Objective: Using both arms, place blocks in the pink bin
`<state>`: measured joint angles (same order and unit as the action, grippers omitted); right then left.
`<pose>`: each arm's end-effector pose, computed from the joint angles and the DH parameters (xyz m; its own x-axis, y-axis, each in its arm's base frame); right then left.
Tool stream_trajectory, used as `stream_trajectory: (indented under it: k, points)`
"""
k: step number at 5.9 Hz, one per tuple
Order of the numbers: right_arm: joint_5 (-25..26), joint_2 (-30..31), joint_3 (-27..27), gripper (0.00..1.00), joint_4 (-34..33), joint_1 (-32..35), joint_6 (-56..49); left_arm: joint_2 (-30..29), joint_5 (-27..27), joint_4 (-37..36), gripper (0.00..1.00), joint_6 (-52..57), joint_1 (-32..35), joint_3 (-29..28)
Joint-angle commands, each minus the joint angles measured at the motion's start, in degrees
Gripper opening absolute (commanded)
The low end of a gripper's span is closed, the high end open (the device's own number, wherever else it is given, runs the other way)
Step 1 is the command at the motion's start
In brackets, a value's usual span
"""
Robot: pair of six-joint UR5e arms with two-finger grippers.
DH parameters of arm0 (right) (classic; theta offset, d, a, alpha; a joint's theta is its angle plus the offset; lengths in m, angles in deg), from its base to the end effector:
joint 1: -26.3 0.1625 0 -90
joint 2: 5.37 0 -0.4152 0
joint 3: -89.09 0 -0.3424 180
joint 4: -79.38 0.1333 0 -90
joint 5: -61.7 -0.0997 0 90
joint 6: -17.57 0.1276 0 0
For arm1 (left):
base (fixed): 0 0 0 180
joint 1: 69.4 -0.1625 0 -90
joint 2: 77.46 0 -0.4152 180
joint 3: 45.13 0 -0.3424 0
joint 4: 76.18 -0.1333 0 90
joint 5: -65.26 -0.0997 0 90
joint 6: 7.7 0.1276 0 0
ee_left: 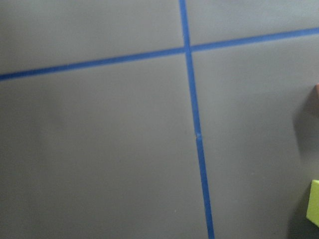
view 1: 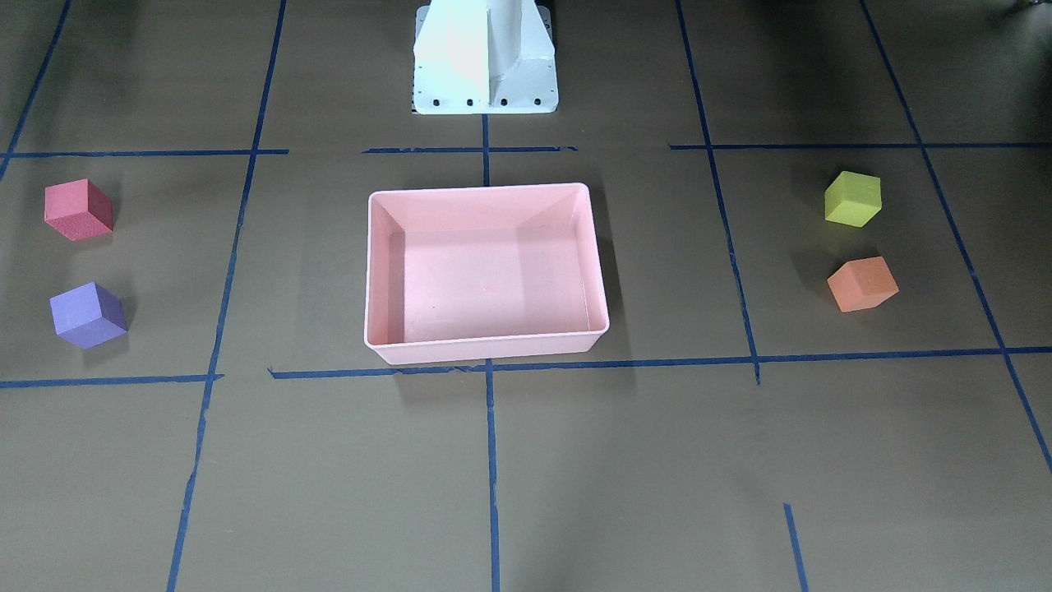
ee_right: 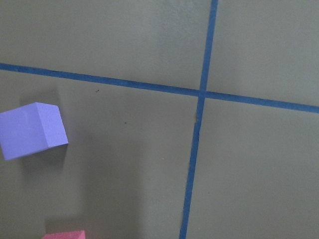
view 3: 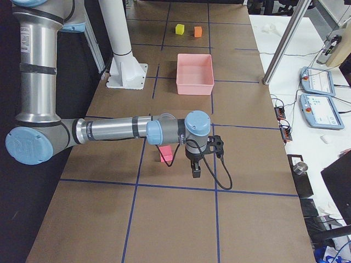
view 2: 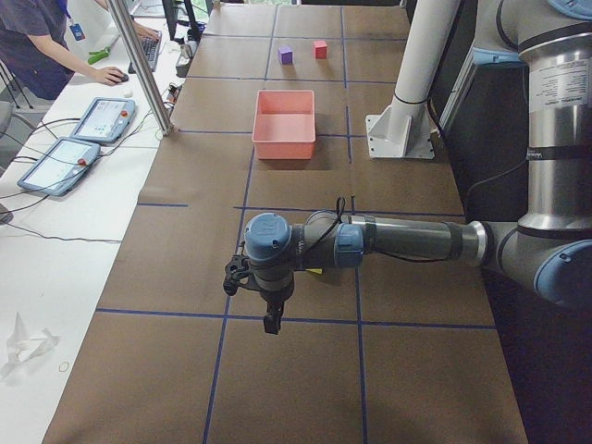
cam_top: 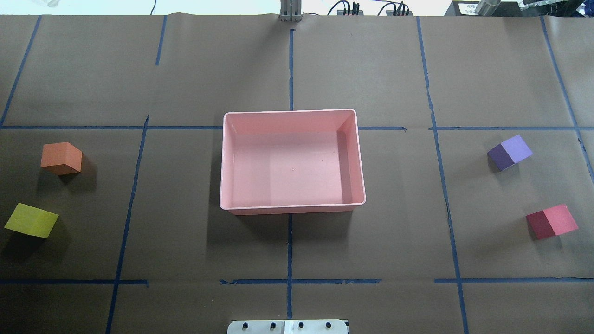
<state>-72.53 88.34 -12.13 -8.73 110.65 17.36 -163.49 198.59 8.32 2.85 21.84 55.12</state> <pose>0.0021 -0.4282 0.6060 0.7015 -0.1875 0.6876 0.0997 0.9811 0.1658 -0.0547 -0.4115 0.6307 0.7191 0.1767 -0.6720 -0.1119 0.9839 0.1390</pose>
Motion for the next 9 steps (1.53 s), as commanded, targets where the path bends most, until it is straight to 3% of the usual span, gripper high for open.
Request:
stream_trajectory:
  k: [1, 2, 3, 8, 9]
  points:
    - [1.85, -4.21, 1.11, 1.00, 7.39, -11.49, 7.78, -2.48, 0.01, 2.93, 1.00, -0.09, -0.27, -0.92]
    - [9.79, -7.11, 1.73, 1.00, 10.73, -19.66, 14.98, -2.40, 0.18, 3.22, 1.00, 0.00, -0.36, -0.93]
    - [10.82, -8.44, 4.86, 1.00, 13.63, -21.74, 17.84, -2.39, 0.18, 3.22, 1.00, 0.00, -0.36, -0.93]
    - [10.92, -8.98, 12.07, 1.00, 15.84, -27.72, 17.34, -2.39, 0.27, 3.31, 1.00, 0.00, -0.36, -0.14]
    - [10.92, -9.94, 14.19, 0.80, 18.56, -28.35, 16.99, -2.39, 0.27, 3.31, 1.00, 0.00, -0.36, -0.14]
